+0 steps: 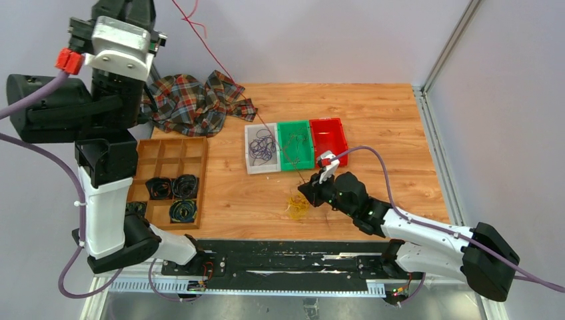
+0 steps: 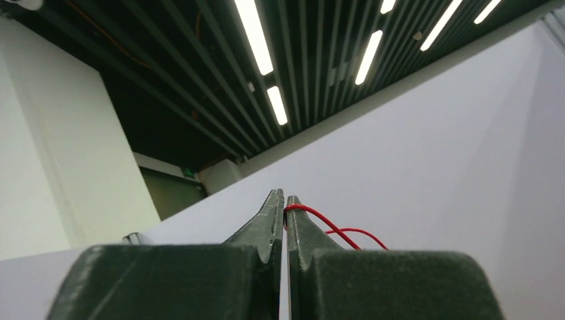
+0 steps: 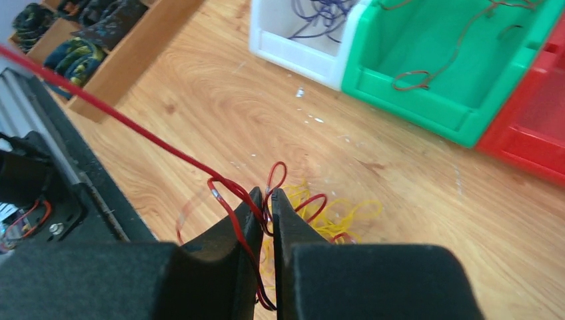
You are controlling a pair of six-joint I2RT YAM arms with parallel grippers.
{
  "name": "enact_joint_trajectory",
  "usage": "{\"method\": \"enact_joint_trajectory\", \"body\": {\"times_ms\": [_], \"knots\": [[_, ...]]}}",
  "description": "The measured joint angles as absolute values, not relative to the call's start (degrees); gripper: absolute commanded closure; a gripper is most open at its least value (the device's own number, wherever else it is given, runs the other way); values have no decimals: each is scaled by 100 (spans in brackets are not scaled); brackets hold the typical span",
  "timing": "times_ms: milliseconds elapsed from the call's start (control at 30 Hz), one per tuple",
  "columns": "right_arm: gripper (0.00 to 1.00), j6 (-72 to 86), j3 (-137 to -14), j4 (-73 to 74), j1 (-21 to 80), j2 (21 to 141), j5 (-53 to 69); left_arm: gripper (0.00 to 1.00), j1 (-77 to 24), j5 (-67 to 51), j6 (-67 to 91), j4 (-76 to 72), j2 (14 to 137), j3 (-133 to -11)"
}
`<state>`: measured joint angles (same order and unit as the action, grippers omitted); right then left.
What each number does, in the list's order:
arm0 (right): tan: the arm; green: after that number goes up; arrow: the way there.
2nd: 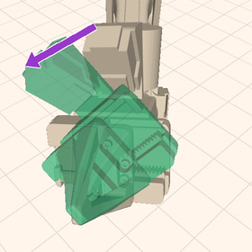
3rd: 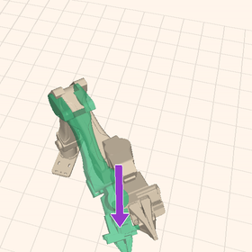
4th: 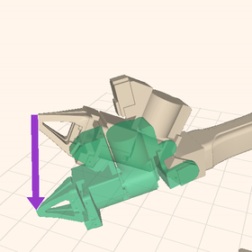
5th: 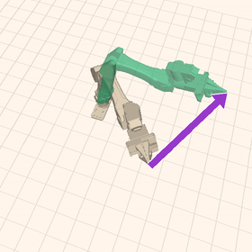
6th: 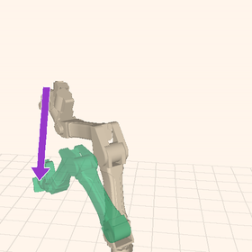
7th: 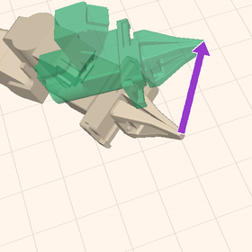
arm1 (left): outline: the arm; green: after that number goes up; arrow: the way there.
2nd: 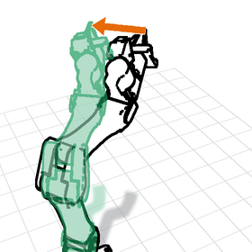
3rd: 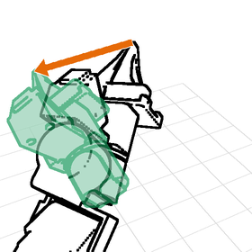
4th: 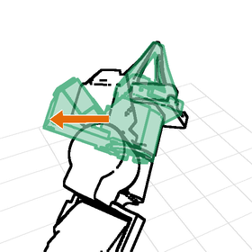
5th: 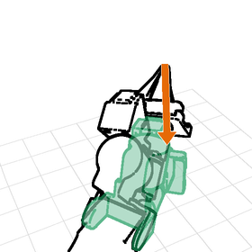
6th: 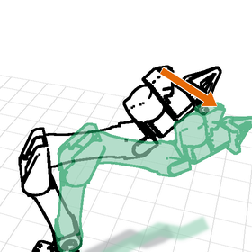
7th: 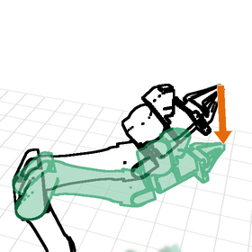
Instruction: Untangle the cables
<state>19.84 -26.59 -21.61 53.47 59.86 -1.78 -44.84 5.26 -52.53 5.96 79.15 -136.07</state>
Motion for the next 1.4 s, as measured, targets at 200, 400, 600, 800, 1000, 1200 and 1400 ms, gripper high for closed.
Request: {"method": "enact_joint_trajectory", "body": {"times_ms": [200,400,600,800,1000,1200,1400], "knots": [[88,2014,-2401,-2036,5210,5725,-513,100,-4484,558,-5546,174,8147,-14202],[83,2106,-2191,-1855,5137,5680,-864,100,-4484,550,-5837,-305,8206,-14372],[77,2235,-1999,-1651,5107,5677,-1157,100,-4484,550,-6029,-814,8208,-14392],[63,2375,-1914,-1487,5105,5533,-1382,99,-4484,515,-6128,-1168,8232,-14453],[50,2512,-1822,-1439,5105,5494,-1575,99,-4484,438,-6104,-1680,8396,-14748],[52,2714,-1739,-1212,5054,5498,-1831,99,-4484,386,-6014,-2003,8414,-14842],[27,2858,-1599,-980,4941,5199,-1831,99,-4484,381,-5798,-2067,7800,-13666]]}}
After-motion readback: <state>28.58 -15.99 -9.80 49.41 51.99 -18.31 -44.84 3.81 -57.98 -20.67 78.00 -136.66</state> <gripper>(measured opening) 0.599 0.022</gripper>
